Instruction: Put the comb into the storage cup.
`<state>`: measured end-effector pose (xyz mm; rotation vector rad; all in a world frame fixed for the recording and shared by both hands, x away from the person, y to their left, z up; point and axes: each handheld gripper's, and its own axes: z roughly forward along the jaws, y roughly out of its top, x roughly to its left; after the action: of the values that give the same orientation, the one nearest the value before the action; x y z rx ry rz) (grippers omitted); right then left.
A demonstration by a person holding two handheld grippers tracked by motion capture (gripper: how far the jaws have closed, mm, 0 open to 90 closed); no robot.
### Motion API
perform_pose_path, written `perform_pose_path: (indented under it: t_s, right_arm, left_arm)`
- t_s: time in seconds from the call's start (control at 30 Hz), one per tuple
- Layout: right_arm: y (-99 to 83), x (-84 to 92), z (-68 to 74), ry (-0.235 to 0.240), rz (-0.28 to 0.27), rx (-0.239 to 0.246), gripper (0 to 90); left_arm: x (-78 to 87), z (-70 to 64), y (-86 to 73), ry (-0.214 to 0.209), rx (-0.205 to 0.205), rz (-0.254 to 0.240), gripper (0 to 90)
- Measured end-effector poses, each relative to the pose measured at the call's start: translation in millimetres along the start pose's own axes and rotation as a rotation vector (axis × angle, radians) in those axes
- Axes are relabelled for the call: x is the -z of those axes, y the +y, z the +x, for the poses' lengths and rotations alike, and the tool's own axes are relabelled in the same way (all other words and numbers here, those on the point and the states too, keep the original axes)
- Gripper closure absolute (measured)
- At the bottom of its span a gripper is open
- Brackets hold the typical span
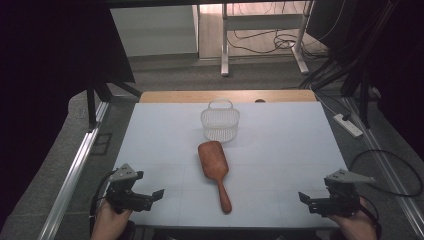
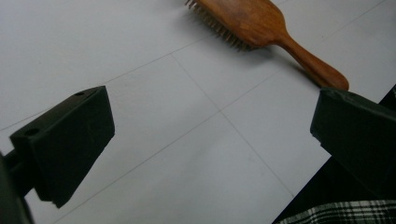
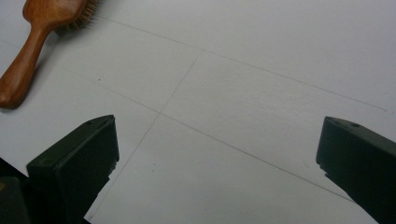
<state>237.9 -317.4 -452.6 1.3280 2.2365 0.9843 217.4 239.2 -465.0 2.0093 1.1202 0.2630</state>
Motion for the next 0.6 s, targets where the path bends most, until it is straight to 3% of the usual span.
perform_pose_path:
  t_s: [0.6]
  right_arm:
    - [0.4,-0.9,-0.4,0.003,0.010,-0.002,0.0]
  left_arm:
    - [-17.3,-7.9,20.1,0.000,-0.037,0.026,0.0]
